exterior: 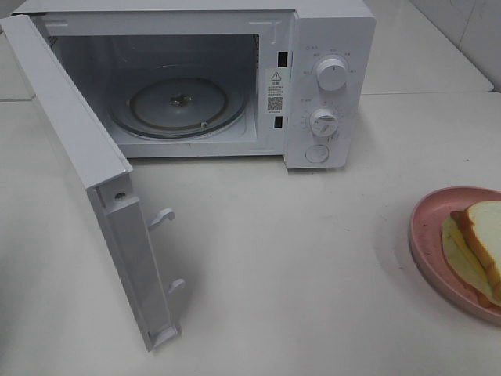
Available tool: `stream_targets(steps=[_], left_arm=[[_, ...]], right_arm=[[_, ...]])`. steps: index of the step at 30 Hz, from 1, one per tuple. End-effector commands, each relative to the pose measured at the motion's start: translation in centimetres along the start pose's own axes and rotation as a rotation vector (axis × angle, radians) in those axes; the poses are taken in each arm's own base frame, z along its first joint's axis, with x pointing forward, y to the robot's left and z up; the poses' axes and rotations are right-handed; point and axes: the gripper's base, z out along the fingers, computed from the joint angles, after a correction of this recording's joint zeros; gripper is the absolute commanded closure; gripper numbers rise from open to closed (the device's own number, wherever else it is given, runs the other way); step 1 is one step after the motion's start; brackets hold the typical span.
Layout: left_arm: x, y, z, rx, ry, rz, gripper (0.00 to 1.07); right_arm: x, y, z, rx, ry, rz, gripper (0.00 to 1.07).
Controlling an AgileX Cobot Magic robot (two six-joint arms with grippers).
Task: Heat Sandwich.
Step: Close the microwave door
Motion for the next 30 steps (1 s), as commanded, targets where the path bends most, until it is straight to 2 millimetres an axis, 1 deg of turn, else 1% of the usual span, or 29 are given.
stream_targets(steps=[1,2,3,5,6,7,10,11,12,14,15,16,19,20,21,24,28,30], left_arm=[[0.4,0.0,0.8,-0.005,-0.073,0.004,1.07],[0.8,0.0,1.1,-0.006,-0.085,0.004,1.07],[1.7,0.1,1.9,-0.009,-0.102,0.004,1.07],[2.2,0.1,2.5,-0.011,-0.110,0.004,1.07],[2.2,0.1,2.5,-0.011,-0.110,0.004,1.07],[2.6,0.1,3.2,-0.013,-0.118,0.004,1.07],[2.7,0.1,4.4,-0.014,-0.129,0.002,1.07],[2.7,0.1,4.4,-0.014,-0.129,0.002,1.07],[2.7,0.1,5.2,-0.012,-0.138,0.008,1.07],[2.9,0.0,6.0,-0.002,-0.133,0.024,1.07],[2.9,0.0,6.0,-0.002,-0.133,0.024,1.07],[3.3,-0.2,6.9,0.022,-0.123,0.036,1.07],[3.3,-0.8,8.0,0.078,-0.127,0.048,1.07],[3.3,-0.8,8.0,0.078,-0.127,0.048,1.07],[3.4,-1.3,8.7,0.132,-0.121,0.069,1.07],[3.5,-1.7,9.3,0.182,-0.117,0.093,1.07],[4.0,-3.3,10.2,0.367,-0.156,0.131,1.07],[4.2,-3.5,10.4,0.389,-0.160,0.138,1.07]], right_arm=[[0.1,0.0,-0.4,0.004,-0.043,-0.005,0.32],[0.1,0.0,-0.4,0.004,-0.043,-0.005,0.32],[0.1,0.0,-0.4,0.004,-0.043,-0.005,0.32],[0.1,0.0,-0.4,0.004,-0.043,-0.005,0.32],[0.1,0.0,-0.4,0.004,-0.043,-0.005,0.32],[0.1,0.0,-0.4,0.004,-0.043,-0.005,0.32],[0.1,0.0,-0.4,0.004,-0.043,-0.005,0.32],[0.1,0.0,-0.4,0.004,-0.043,-0.005,0.32],[0.1,0.0,-0.4,0.004,-0.043,-0.005,0.32],[0.1,0.0,-0.4,0.004,-0.043,-0.005,0.32],[0.1,0.0,-0.4,0.004,-0.043,-0.005,0.32],[0.1,0.0,-0.4,0.004,-0.043,-0.004,0.32],[0.1,0.0,-0.4,0.004,-0.043,-0.004,0.32],[0.1,0.0,-0.4,0.004,-0.043,-0.004,0.32],[0.1,0.0,-0.4,0.004,-0.043,-0.004,0.32],[0.1,0.0,-0.4,0.004,-0.043,-0.004,0.32],[0.1,0.0,-0.4,0.004,-0.043,-0.004,0.32],[0.1,0.0,-0.4,0.004,-0.043,-0.004,0.32]])
